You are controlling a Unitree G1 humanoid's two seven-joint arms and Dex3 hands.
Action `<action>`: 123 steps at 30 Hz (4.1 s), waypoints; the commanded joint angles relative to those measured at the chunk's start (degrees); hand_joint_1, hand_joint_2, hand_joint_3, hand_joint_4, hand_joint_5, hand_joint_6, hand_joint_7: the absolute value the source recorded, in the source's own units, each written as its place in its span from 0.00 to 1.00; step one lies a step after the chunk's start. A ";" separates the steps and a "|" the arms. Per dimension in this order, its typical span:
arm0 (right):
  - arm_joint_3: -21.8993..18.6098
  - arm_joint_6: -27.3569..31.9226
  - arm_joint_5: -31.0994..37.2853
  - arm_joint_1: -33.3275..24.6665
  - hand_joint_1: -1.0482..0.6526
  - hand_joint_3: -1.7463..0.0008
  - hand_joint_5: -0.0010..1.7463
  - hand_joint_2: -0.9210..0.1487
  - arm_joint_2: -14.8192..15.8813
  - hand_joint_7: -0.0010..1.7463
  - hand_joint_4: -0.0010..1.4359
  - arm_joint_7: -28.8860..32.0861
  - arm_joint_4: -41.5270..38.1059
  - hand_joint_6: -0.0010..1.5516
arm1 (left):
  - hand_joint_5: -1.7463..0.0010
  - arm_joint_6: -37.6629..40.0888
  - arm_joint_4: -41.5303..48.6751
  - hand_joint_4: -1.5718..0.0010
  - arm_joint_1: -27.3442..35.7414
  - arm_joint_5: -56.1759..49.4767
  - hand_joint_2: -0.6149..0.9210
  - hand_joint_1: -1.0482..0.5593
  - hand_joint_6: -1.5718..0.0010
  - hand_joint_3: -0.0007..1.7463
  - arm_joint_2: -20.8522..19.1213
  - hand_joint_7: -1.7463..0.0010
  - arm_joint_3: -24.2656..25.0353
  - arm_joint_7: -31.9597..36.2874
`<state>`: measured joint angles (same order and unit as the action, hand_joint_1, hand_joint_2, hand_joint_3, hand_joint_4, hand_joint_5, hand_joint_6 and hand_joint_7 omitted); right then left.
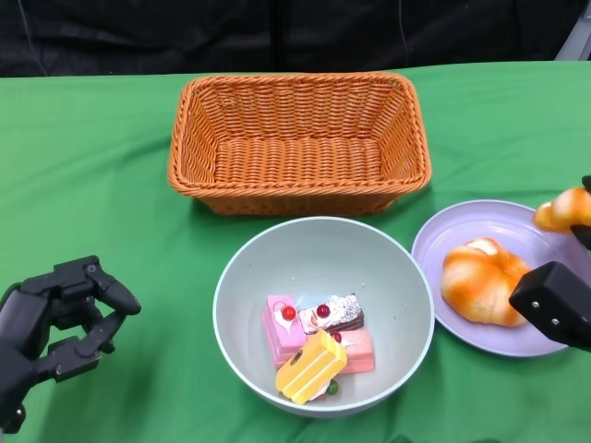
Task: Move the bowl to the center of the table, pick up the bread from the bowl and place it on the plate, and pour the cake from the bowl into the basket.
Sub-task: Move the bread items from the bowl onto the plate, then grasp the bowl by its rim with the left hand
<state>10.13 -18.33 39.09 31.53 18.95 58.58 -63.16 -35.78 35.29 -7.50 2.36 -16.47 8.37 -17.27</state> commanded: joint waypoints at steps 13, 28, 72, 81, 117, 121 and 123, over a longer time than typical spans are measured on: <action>3.48 2.62 -3.30 2.90 0.53 1.00 0.79 0.03 -2.81 0.09 0.54 -1.39 -4.29 0.73 | 0.09 0.05 -1.15 0.51 1.13 0.60 0.93 0.63 0.49 0.32 -1.16 0.34 0.52 0.16; 7.75 5.61 -3.63 -0.44 0.52 1.00 0.73 0.06 -2.84 0.05 0.59 -11.95 0.94 0.74 | 0.08 1.05 -2.13 0.52 1.43 1.14 0.92 0.62 0.51 0.35 -0.65 0.32 0.22 -0.19; 14.77 53.62 17.99 -17.72 0.11 0.93 0.01 0.00 5.65 0.00 0.07 -83.34 72.31 0.04 | 0.08 0.38 -0.86 0.52 0.60 0.47 0.92 0.65 0.51 0.34 -1.11 0.33 0.10 0.16; 8.06 48.41 16.63 -23.93 0.14 0.91 0.05 0.00 0.27 0.03 0.19 -65.61 79.72 0.12 | 0.08 0.11 -0.37 0.52 0.38 0.59 0.93 0.65 0.51 0.34 -1.20 0.33 0.03 -0.08; -21.29 26.71 -74.22 -52.70 0.56 0.32 1.00 0.28 -15.24 0.96 0.52 -73.54 89.03 0.36 | 0.96 -29.59 -4.12 0.72 -0.81 -7.30 0.98 0.30 0.70 0.02 -10.30 1.00 -5.13 -9.31; -21.66 27.70 -74.92 -52.40 0.55 0.35 1.00 0.26 -16.15 0.94 0.51 -72.32 88.29 0.36 | 0.96 -41.87 -0.55 0.68 -4.43 -15.27 0.96 0.31 0.66 0.00 -8.92 0.98 -3.90 -4.95; -21.59 28.02 -74.45 -51.95 0.55 0.35 1.00 0.25 -16.51 0.94 0.51 -71.40 87.86 0.36 | 0.94 -47.59 1.98 0.62 -7.21 -19.72 0.95 0.32 0.61 0.00 -7.96 0.97 -3.05 -3.46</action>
<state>-10.92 9.18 -35.13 -20.68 2.56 -13.76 25.17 -80.04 35.72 -12.74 -15.00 -24.52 4.37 -22.28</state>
